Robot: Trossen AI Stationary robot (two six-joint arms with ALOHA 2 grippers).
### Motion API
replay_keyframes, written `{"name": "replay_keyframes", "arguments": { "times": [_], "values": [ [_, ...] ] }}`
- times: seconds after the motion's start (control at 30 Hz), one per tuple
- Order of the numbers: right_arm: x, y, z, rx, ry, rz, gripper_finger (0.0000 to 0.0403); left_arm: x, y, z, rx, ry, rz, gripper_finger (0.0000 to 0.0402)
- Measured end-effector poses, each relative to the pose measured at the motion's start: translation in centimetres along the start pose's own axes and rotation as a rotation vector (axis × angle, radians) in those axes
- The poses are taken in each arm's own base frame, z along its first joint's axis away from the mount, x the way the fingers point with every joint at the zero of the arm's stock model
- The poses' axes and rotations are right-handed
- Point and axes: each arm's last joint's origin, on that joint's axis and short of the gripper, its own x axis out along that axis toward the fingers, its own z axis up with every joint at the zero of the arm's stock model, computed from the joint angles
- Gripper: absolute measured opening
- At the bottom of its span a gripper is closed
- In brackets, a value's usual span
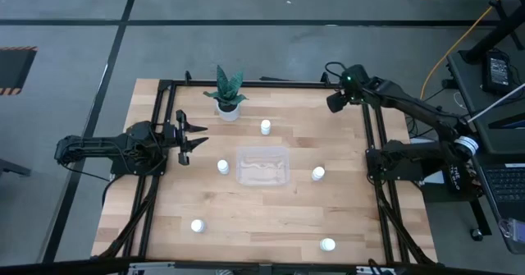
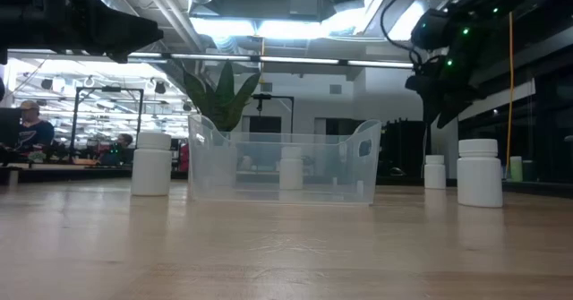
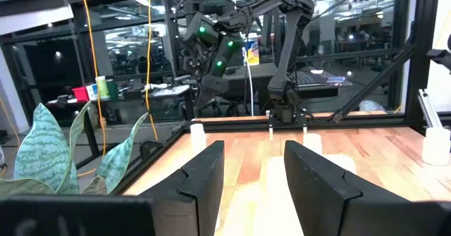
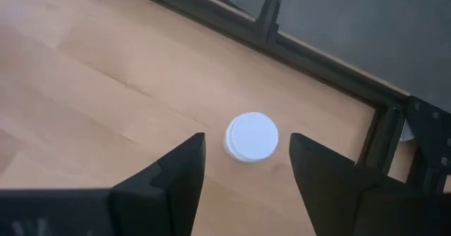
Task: Pick and place pill bottles into a basket
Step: Put the white medicine bottle into the transparent bin
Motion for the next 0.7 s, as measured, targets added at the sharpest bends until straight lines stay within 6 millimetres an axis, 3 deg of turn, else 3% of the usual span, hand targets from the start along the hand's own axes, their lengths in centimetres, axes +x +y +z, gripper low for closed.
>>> {"name": "replay_keyframes", "arguments": {
  "times": [0.43,0.7],
  "values": [
    [1.7,0.0,-0.1,0.023,0.077,0.037,0.0209,0.0,0.0,0.0,0.0,0.0,0.008,0.0143],
    [3.7,0.0,-2.2,0.057,0.069,0.027,0.0209,0.0,0.0,0.0,0.0,0.001,0.008,0.0143]
  ]
}}
